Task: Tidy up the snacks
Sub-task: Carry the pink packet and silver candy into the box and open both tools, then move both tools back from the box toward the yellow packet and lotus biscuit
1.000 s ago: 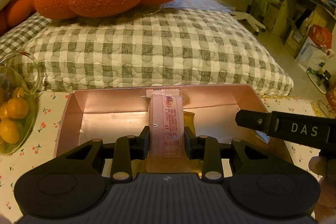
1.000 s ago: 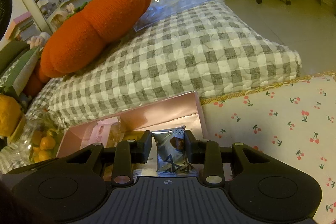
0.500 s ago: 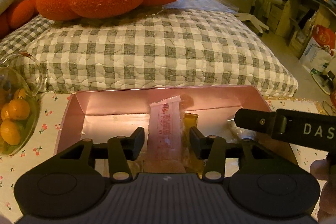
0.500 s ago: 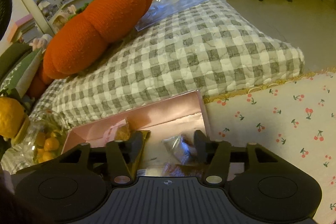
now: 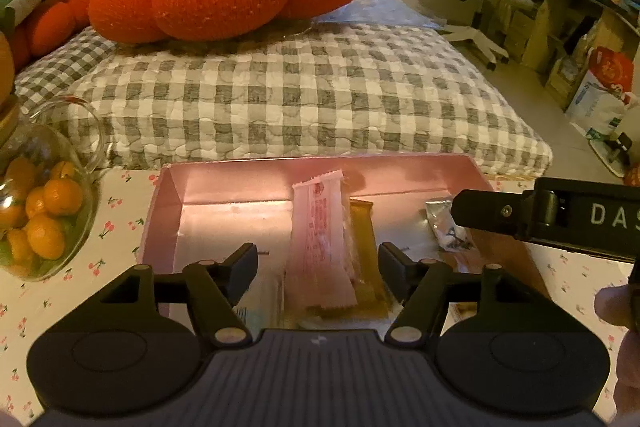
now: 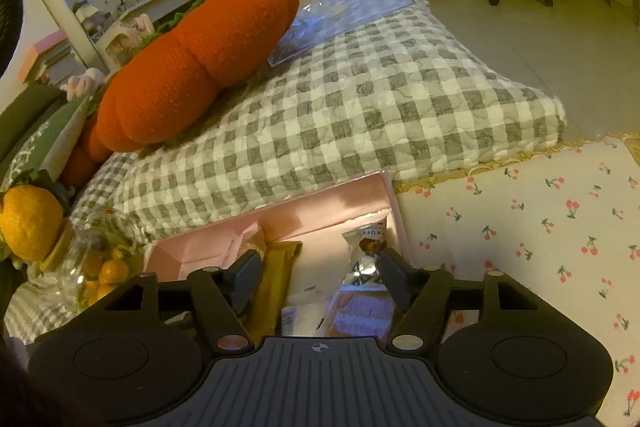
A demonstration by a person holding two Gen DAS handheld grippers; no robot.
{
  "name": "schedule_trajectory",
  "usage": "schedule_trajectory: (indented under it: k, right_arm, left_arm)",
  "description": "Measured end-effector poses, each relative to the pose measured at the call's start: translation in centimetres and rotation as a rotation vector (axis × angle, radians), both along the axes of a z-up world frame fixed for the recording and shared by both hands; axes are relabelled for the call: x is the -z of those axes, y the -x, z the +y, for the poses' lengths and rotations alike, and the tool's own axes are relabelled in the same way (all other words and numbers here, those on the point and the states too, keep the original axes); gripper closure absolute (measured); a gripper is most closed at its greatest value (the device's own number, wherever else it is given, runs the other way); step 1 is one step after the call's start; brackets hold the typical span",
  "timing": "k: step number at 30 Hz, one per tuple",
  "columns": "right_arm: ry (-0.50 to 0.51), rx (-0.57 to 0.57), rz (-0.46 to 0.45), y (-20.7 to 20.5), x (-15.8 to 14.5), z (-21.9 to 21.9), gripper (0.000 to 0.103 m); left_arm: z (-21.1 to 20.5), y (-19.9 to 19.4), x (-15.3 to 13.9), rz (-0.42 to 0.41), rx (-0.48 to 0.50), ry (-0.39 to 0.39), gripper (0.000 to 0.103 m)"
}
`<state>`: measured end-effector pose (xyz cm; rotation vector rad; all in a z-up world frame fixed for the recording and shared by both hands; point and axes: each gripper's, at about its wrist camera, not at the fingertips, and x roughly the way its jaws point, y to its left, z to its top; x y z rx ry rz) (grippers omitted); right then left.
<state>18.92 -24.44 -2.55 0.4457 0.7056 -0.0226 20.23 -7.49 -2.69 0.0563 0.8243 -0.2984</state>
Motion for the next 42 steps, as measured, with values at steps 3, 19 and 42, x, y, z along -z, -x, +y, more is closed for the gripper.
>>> schedule_trajectory:
  k: [3, 19, 42]
  right_arm:
    - [0.002, -0.001, 0.004, 0.9, -0.6, 0.2, 0.036]
    - [0.08, -0.031, 0.045, 6.1, -2.9, 3.0, 0.025]
    - [0.097, -0.059, 0.065, 13.2, -3.6, 5.7, 0.02]
  left_arm:
    - [0.4, 1.0, -0.7, 0.002, -0.004, 0.009, 0.036]
    - [2.1, 5.6, -2.9, 0.003, 0.014, 0.028, 0.019]
    - [7.4, 10.9, -3.1, 0.044, -0.018, 0.059, 0.006]
